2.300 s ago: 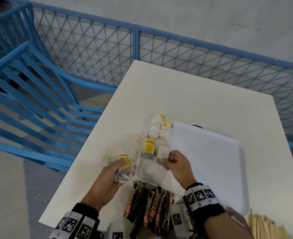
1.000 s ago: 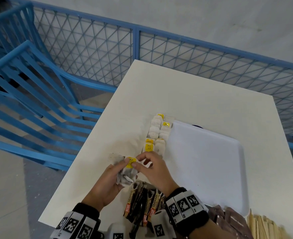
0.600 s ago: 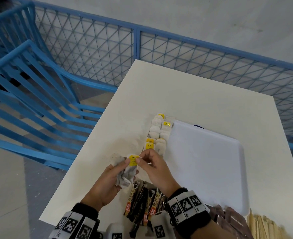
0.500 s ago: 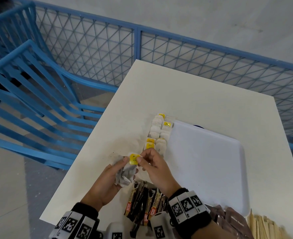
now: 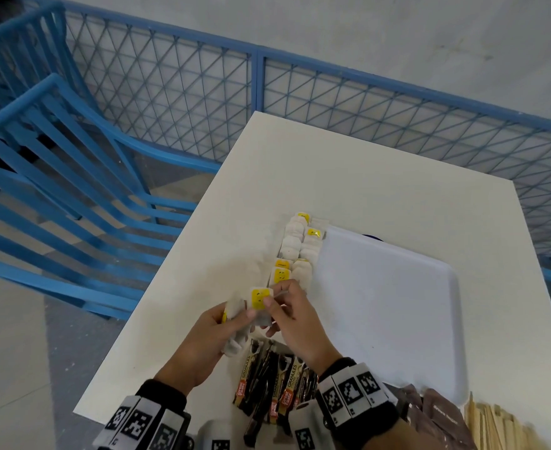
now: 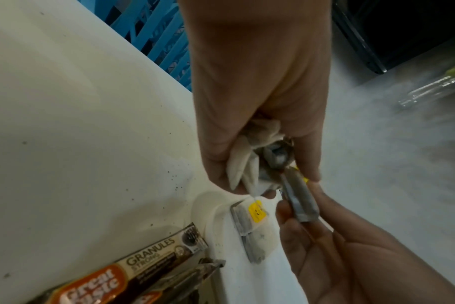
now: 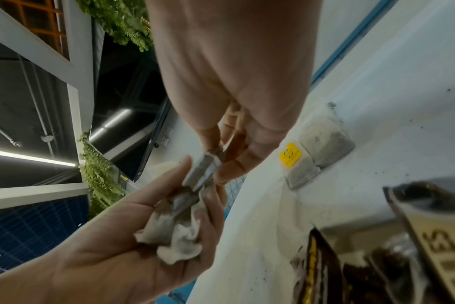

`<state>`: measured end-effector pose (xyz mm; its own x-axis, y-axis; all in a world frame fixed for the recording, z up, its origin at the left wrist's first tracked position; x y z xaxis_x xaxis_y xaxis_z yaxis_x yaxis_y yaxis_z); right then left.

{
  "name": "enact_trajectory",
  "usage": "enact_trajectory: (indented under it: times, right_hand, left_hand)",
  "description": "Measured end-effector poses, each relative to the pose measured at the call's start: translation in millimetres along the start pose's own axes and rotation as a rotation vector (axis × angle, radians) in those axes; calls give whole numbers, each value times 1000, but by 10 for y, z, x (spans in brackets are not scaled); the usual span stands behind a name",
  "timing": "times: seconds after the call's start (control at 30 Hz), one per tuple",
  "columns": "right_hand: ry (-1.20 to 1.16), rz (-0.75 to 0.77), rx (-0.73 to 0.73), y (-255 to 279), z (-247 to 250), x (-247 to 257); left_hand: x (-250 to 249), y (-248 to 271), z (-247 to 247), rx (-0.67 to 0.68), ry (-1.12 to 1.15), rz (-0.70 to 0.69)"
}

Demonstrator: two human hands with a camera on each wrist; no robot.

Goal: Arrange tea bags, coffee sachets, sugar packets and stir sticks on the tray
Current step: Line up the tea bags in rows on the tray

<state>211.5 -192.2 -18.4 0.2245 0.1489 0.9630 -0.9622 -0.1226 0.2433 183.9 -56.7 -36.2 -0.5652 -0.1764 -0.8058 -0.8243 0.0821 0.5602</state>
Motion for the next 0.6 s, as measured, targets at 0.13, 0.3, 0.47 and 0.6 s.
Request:
enact_trajectory:
  times: [0.13,0.3,0.47,0.6]
  right_hand:
    - [-72,-69,90,82,-112,-63]
    - [-39,-95,92,101,-139,-159]
    - [-96,-138,160,97,-117,-125]
    - [-109,-173,100,34,-29,-193]
  left_hand:
    - [6,-32,54,-60,-44,-20]
    - [28,-34,111,-83,-10,6]
    - [2,-25,137,-120,-4,4]
    - [-15,-38,122,-119,44,0]
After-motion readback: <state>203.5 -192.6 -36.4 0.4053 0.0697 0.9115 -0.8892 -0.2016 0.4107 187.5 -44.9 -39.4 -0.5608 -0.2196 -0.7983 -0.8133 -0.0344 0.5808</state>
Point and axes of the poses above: each hand's wrist, its own y-axis away from the middle knuckle, its own z-axis out of the back of the hand, x = y × z, the point moved 7 cm from there along -y, towards the middle knuckle, and after that the axes turned 4 degrees about -x, right-handed, at the moved point
